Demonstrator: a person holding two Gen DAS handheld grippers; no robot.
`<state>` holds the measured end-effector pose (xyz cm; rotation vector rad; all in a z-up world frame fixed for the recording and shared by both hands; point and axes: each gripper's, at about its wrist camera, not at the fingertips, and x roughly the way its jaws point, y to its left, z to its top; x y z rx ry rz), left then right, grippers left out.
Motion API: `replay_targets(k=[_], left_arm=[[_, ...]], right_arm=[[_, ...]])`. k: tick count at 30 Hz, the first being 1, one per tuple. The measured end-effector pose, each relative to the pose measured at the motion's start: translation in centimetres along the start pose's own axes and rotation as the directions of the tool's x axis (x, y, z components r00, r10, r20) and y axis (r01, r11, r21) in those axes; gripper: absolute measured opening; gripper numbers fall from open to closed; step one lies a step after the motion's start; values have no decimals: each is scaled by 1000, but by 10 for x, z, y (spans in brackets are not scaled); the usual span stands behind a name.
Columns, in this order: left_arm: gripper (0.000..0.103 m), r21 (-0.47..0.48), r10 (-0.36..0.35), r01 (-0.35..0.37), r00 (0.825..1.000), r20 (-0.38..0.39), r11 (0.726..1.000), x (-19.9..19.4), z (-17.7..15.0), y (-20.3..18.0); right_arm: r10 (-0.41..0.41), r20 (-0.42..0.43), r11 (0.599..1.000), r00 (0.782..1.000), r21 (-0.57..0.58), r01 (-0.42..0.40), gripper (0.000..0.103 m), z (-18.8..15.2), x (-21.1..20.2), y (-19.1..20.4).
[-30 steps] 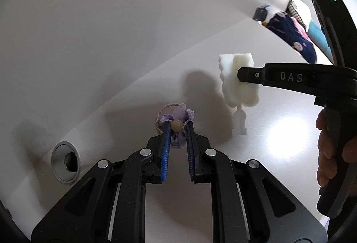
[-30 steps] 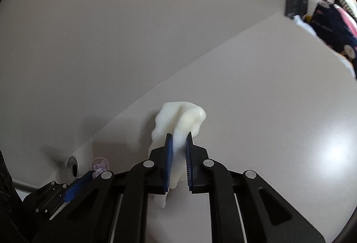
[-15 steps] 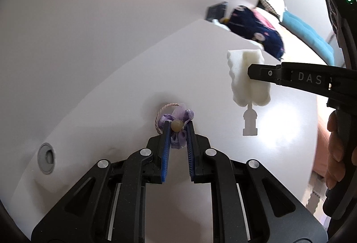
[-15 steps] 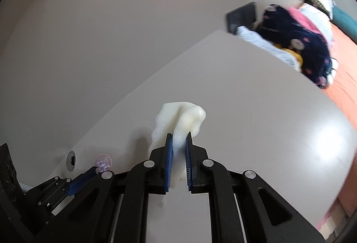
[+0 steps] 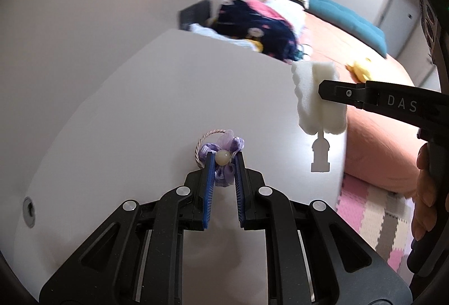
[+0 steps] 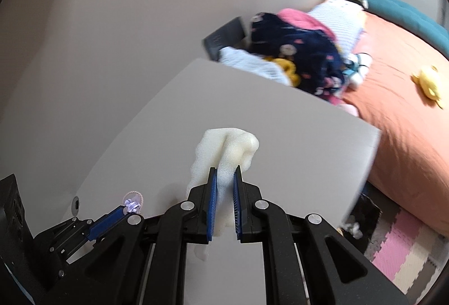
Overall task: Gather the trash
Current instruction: 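Carry the sponge stick in both tools over the black bin, then open both tools to drop the sponge stick into the bin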
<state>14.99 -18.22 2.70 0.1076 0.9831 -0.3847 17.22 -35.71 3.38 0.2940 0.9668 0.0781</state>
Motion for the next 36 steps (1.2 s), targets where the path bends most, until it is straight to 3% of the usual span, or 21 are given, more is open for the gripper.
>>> replay_targets(k=[15,27,34,35,36], left_arm=[[14,181,-138,145,989,-50,973,13,7,-132],[14,306,-219,250,967,-132,919,31,-8,-223],[16,362,-256,322,942,-218,875,54,-15,-269],[16,374,-254,328,938,-235,867,58,-18,-275],[17,387,-247,329,937,-247,861,61,-20,-280]], right_arm=[[-137,70,977,988,173,123,12,-27,-81,-128],[-253,53,926,966,301,226,12,-62,-118,-221],[-305,5,896,952,341,285,13,-72,-121,-263],[-311,-7,892,950,343,295,14,-73,-120,-268],[-316,-23,889,949,343,304,23,-73,-119,-274]])
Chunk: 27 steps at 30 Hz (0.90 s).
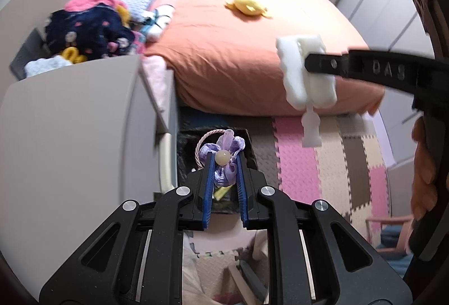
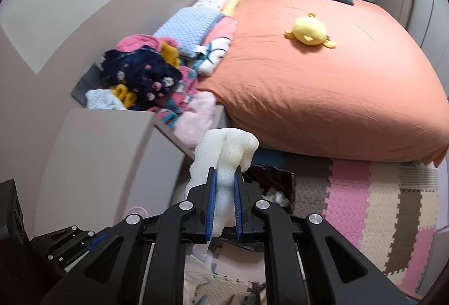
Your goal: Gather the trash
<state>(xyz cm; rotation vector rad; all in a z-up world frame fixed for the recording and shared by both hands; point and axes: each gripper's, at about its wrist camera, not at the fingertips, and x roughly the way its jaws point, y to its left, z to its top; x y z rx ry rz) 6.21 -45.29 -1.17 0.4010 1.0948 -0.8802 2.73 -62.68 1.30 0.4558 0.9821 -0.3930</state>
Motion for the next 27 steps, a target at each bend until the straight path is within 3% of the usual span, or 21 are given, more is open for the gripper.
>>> replay_targets(k=[1,2,4,7,27], left_arm=[[30,10,9,-9,1000,-18,1000,4,1,-3],[59,16,24,-23,999,-36,1000,9,1,-5],[98,16,72,-72,997,-17,997,10,3,-9],[97,19,92,-93,996,17,996,5,3,-6],[97,-32,75,-74,997,24,997,0,3,11]], right_arm=[[-14,-5,1000,1000,1,14,30,1,2,-2],[-34,-2,999,999,1,34,46,3,3,-4],[-69,18,998,997,-2,69,55,7,1,-6],[-83,37,997,996,-1,83,65,14,-1,-9],[-78,48,997,996,-18,79,66,19,0,-2]])
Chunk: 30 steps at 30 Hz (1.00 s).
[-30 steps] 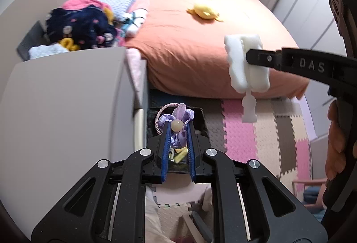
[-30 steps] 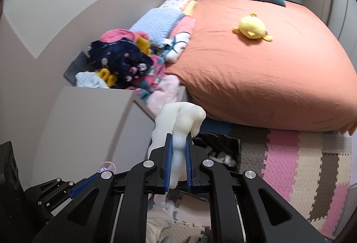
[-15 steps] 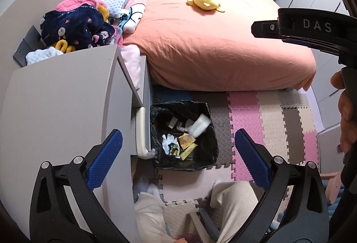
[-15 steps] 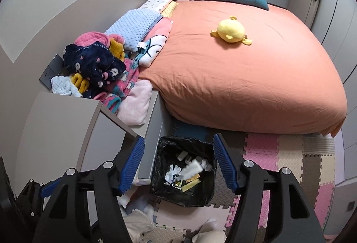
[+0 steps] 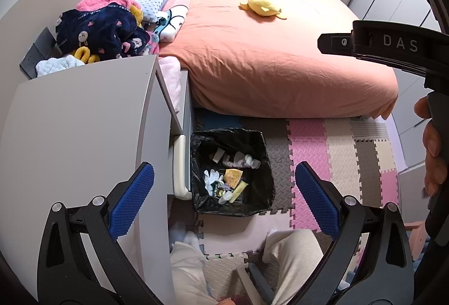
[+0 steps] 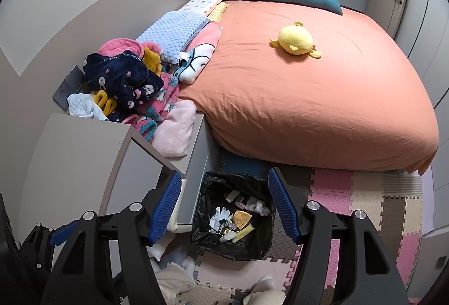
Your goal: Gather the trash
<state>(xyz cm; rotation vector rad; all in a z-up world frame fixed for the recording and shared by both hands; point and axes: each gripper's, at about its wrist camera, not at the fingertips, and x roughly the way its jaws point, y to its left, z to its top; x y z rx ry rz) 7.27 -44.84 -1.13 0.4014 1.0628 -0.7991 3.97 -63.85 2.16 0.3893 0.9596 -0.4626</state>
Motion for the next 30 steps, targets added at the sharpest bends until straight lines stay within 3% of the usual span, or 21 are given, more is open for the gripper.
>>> replay_targets(k=[30], left_arm=[[97,8,41,-41,999,14,999,-7,-3,1]], right_arm=[[-4,0,1000,1000,-12,4,66,-4,-3,5]])
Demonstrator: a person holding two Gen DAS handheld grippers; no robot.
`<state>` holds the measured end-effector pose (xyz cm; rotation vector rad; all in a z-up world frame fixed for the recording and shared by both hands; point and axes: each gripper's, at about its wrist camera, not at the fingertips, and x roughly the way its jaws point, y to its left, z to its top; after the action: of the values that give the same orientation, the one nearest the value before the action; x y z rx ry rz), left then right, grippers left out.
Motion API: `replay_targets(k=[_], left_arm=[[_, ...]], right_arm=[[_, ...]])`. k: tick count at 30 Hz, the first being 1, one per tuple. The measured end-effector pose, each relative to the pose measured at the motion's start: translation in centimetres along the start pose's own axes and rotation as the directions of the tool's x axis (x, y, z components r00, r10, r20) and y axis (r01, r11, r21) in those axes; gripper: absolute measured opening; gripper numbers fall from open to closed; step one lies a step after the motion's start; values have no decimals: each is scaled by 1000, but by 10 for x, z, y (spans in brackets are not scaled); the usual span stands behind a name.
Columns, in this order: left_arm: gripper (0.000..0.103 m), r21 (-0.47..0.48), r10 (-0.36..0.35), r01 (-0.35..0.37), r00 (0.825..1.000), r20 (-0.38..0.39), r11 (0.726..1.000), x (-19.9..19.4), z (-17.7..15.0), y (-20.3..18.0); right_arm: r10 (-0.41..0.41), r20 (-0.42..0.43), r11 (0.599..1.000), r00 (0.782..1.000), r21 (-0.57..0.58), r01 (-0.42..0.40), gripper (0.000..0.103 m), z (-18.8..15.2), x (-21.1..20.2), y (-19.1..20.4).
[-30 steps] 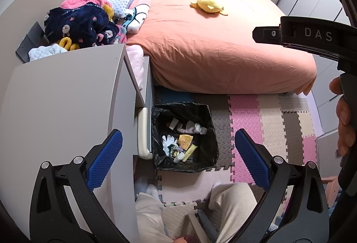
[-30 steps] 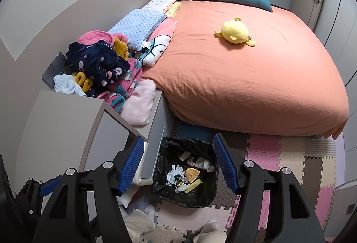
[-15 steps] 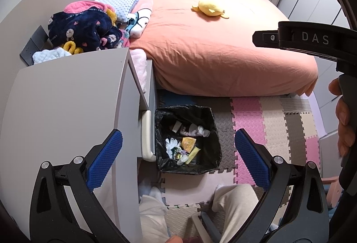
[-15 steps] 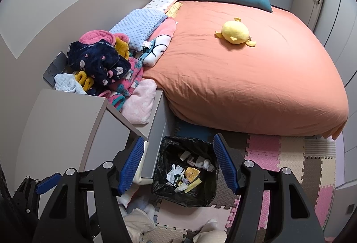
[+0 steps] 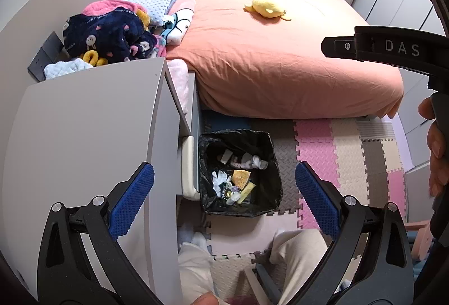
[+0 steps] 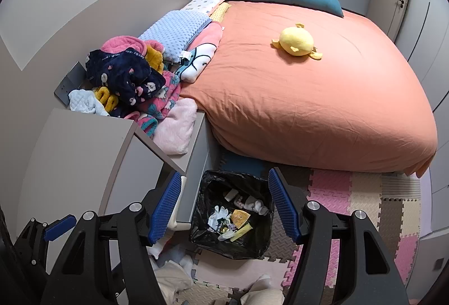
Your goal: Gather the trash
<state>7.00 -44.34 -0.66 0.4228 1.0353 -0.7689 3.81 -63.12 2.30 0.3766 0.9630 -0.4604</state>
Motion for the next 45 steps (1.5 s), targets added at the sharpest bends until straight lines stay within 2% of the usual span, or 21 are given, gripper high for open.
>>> replay_targets(k=[11,25,30,37,45], left_arm=[[97,-21,-59,59,998,-9,998,1,-1,7],[97,-7,-18,17,1000,-17,1000,4,-1,5],[97,-1,-6,6,1000,18,1000,0,-1,5],[97,-11,-7,7,1000,0,1000,3,0,5],[97,-30,7,-6,1000,29,1000,-1,0,11]], right_arm=[[-2,1,1000,1000,0,2,66,-1,0,1],[-3,-1,1000,1000,-1,3,66,-3,-1,4],[-2,-2,1000,1000,-2,2,66,-3,-1,4],[-2,-2,1000,1000,-2,2,66,-3,0,5],[-5,-4,1000,1000,-1,5,66,-4,0,7]])
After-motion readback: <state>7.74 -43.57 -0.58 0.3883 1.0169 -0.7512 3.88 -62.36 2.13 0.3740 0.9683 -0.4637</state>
